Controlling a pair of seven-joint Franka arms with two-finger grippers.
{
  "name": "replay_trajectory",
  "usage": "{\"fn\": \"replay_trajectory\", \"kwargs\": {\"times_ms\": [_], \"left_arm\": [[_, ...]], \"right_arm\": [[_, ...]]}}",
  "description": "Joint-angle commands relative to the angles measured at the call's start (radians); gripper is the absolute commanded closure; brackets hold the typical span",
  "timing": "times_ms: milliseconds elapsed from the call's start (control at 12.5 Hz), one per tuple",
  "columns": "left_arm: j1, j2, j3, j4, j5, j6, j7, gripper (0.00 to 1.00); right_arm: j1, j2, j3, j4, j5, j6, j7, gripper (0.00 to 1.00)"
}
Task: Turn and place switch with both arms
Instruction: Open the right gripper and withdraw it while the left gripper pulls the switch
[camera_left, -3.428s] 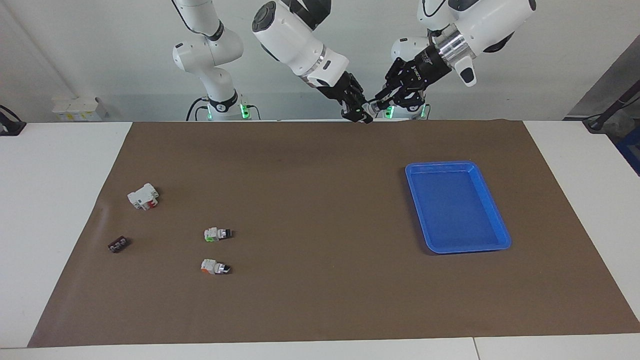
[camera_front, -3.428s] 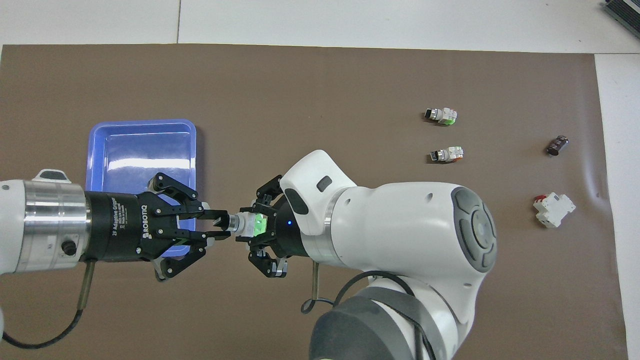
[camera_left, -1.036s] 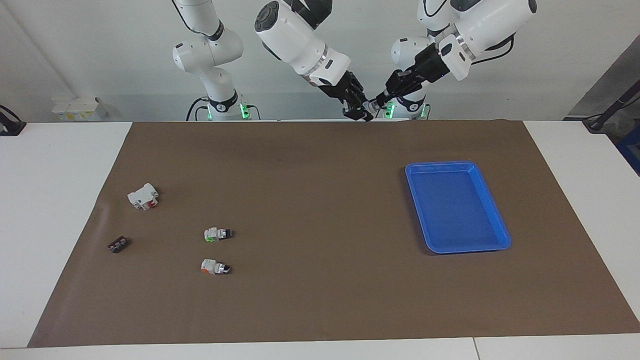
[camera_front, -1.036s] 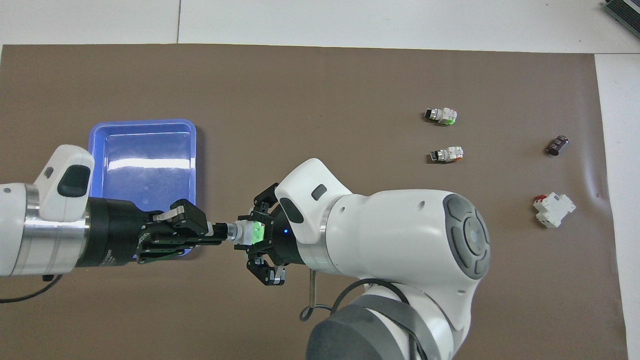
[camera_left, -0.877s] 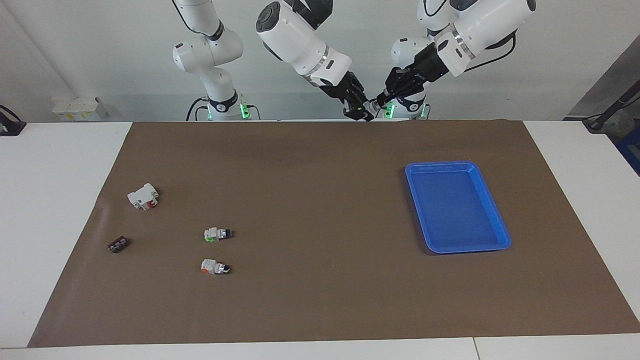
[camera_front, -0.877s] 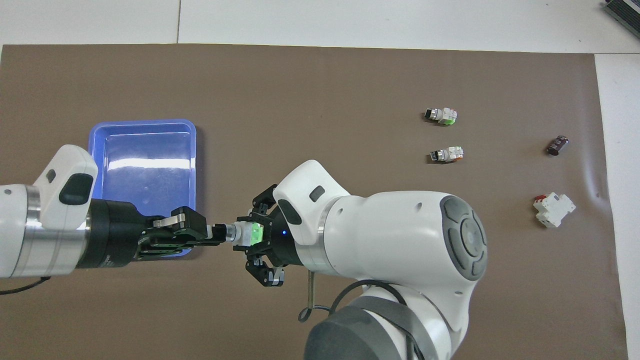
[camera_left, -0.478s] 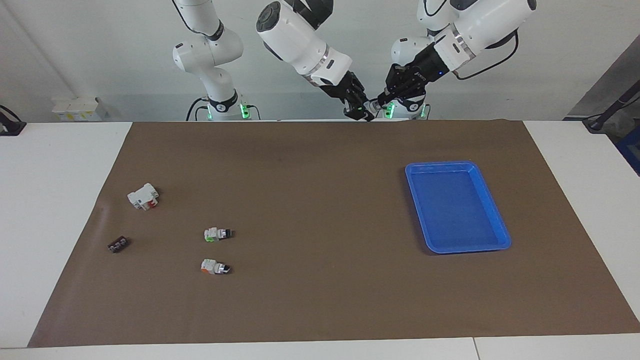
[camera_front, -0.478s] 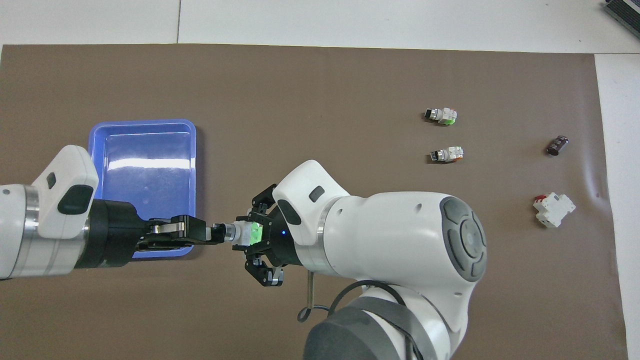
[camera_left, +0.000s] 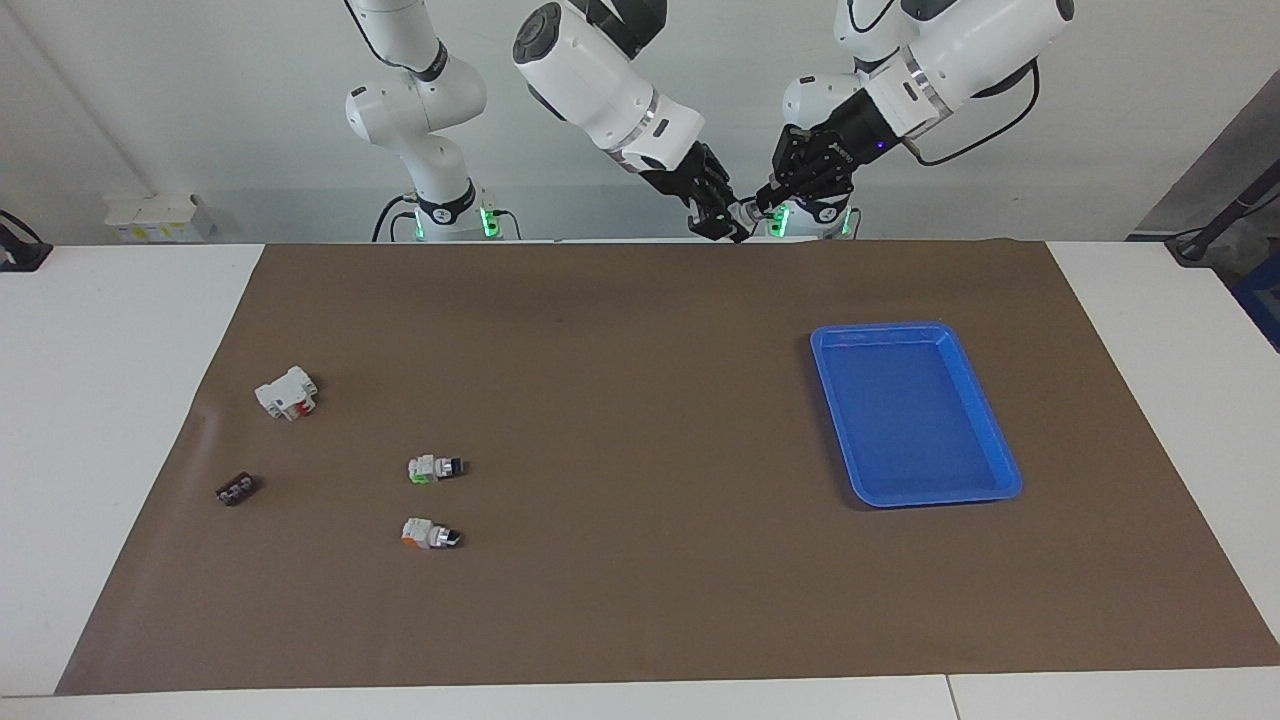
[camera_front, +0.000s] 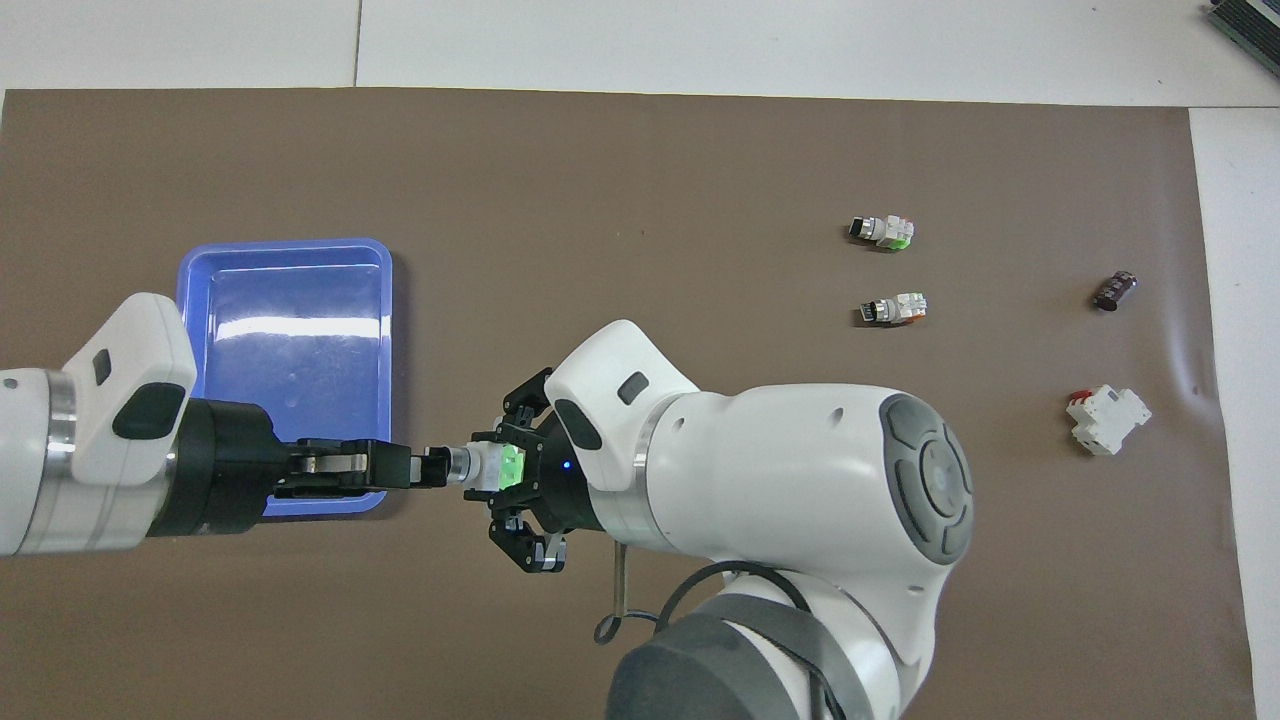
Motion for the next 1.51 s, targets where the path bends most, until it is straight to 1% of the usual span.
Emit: {"fn": "replay_trajectory", "kwargs": {"times_ms": [0,239,399,558,717,877,1036,1196,1355,1435], "left_arm": [[0.003,-0.037,0.004,-0.028,0.029,-0.059,0.022,1.0],[0.006,-0.034,0.004,-0.025,0.029,-0.059,0.022,1.0],[0.02,-0.032,0.004,-0.023,0.048,-0.059,0.036,1.0],[0.02,-0.031,0.004,-0.022,0.093,-0.052,0.037,1.0],[0.021,-0.029,0.004,-0.023,0.172,-0.036,0.042,1.0],[0.047,-0.029,0.014,-0.034,0.254,-0.033,0.091,1.0],[0.049,-0.028,0.027,-0.06,0.31,-0.015,0.119,1.0],[0.047,-0.028,0.046,-0.091,0.394,0.045,0.145,1.0],[0.047,-0.035,0.047,-0.147,0.461,0.126,0.168,1.0],[0.049,-0.037,0.05,-0.171,0.485,0.14,0.171,1.0]], "right_arm": [[-0.013,0.005,-0.004,0.01,0.023,0.044,0.018,0.0],[-0.027,-0.015,-0.005,0.009,0.023,0.025,0.013,0.0],[-0.033,-0.021,-0.013,0.007,0.022,-0.014,0.014,0.0],[-0.094,-0.021,-0.014,0.007,0.011,-0.06,0.014,0.0],[-0.167,-0.021,-0.014,0.007,-0.003,-0.106,0.014,0.0],[-0.23,-0.015,-0.014,0.009,-0.084,-0.117,0.013,0.0],[-0.252,-0.014,-0.017,0.01,-0.186,-0.098,0.039,0.0],[-0.306,-0.011,-0.016,0.015,-0.297,-0.084,0.217,0.0],[-0.33,-0.011,-0.016,0.023,-0.441,-0.083,0.424,0.0],[-0.338,-0.009,-0.016,0.035,-0.516,-0.077,0.536,0.0]]}}
